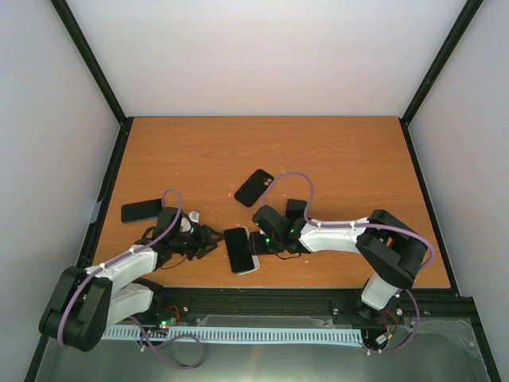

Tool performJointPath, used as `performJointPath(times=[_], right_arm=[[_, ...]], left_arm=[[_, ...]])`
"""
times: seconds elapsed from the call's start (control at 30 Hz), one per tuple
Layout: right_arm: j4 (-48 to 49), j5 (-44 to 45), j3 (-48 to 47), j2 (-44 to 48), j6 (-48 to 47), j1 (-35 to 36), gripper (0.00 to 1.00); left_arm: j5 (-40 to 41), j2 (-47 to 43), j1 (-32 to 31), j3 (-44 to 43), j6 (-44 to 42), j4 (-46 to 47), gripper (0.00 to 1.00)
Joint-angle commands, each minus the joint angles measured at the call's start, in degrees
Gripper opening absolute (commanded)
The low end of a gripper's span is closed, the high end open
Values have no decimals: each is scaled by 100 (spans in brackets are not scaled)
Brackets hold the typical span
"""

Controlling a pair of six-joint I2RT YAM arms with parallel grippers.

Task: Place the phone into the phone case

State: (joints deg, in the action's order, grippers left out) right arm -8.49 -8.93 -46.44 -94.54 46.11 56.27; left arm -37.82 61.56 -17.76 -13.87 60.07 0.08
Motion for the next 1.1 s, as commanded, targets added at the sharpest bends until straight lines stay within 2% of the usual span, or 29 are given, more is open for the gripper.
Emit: performJointPath(times=[0.0,0.1,0.27,0.33,0.53,0.63,0.87,0.97,1.07], right_arm=[[434,-58,256,73,196,-54,36],[650,-143,342,72,334,-64,32],[968,-249,439,-3,579,-65,28],[1152,-318,518,-26,717,-72,26],[1742,-421,734,-10,1106,-73,19],[1881,-280,825,113,1229,-72,17],[2015,-65,829,177,1355,-72,17],[2150,-144,866,68,1442,-72,17],[2194,-170,930,35,1477,-73,18]], left_arm=[[144,335,-203,-49,159,546,48],[205,638,-326,-138,128,601,49],[295,1007,-519,-290,103,688,43],[325,1139,-596,-383,66,655,39],[338,1436,-625,-616,-28,580,14],[388,1664,-624,-878,-118,413,7],[460,1852,-783,-1159,-47,251,7],[535,1882,-843,-1182,-46,217,18],[722,1904,-843,-1344,-265,-120,22]])
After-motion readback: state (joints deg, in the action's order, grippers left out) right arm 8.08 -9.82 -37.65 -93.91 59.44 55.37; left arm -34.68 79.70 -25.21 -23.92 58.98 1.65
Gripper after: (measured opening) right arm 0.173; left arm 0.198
